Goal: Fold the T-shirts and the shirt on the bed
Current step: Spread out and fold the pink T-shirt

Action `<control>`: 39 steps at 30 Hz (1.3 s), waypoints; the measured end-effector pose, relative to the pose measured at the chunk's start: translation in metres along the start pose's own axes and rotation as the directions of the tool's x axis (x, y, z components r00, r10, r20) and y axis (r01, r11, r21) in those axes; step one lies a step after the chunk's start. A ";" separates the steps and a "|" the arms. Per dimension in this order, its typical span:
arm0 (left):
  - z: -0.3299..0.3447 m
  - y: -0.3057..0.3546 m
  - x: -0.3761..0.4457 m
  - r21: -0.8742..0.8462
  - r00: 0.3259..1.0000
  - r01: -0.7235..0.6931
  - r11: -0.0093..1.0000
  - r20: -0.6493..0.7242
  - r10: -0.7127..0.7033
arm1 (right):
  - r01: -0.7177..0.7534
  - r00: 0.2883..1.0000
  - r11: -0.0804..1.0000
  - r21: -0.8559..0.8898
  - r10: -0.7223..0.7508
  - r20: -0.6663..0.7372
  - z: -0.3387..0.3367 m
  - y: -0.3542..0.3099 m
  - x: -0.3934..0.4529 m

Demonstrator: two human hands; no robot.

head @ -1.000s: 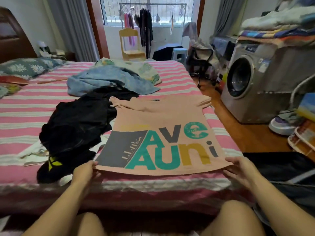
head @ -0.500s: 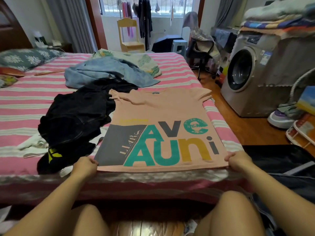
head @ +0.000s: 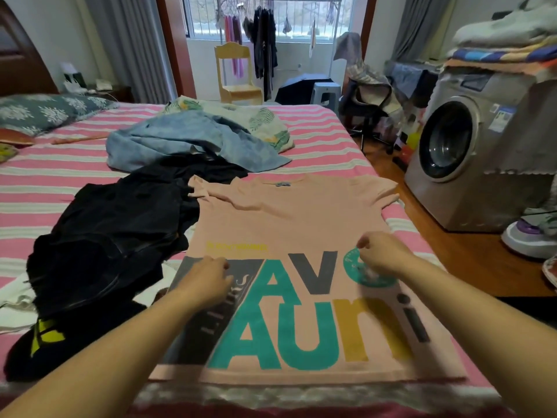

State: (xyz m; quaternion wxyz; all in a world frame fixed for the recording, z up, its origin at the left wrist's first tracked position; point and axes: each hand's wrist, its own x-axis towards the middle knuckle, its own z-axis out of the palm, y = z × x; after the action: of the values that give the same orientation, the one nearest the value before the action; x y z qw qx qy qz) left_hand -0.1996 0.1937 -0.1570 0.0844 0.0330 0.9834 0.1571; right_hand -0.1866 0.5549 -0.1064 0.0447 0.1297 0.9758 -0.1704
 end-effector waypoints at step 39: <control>0.096 0.108 0.247 0.242 0.946 -0.199 0.950 -0.204 0.250 | -0.394 0.770 0.603 0.694 0.629 -0.109 -0.033 0.121 0.288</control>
State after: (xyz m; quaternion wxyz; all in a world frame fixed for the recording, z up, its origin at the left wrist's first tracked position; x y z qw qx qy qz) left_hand -0.4215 0.3474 -0.2510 -0.0539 0.1359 0.9875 0.0595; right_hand -0.4325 0.7447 -0.1518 -0.1248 0.4427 0.7695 -0.4431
